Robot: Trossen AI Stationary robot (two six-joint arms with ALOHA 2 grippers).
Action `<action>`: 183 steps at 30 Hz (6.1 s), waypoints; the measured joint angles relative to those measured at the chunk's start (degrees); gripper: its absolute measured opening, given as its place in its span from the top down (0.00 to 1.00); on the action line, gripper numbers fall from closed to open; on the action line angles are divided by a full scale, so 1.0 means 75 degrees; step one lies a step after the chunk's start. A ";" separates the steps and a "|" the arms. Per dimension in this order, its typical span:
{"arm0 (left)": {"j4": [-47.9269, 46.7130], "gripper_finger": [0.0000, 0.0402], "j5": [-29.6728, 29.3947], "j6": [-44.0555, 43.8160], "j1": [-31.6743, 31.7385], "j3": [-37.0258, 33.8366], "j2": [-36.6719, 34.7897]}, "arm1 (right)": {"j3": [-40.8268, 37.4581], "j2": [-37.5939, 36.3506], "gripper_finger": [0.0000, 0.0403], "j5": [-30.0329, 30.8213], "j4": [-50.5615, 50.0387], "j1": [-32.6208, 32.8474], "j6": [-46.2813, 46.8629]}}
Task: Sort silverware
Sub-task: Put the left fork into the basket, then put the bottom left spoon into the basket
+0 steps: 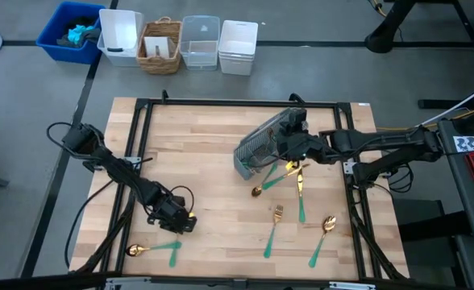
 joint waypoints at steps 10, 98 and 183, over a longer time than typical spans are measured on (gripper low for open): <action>0.0866 0.81 -0.0500 0.1549 0.0837 0.0000 -0.0572 | 0.0068 -0.0317 0.73 0.0030 -0.0245 0.0000 0.0026; 0.4565 0.62 -0.1424 1.7461 0.6364 0.5523 0.3151 | -0.0880 -0.2203 0.73 -0.4519 -0.3893 0.0000 1.0775; -0.0740 0.53 -0.0915 1.4967 0.6254 0.4491 0.0762 | -0.6407 -0.2209 0.73 -0.7211 0.0740 0.5351 1.3978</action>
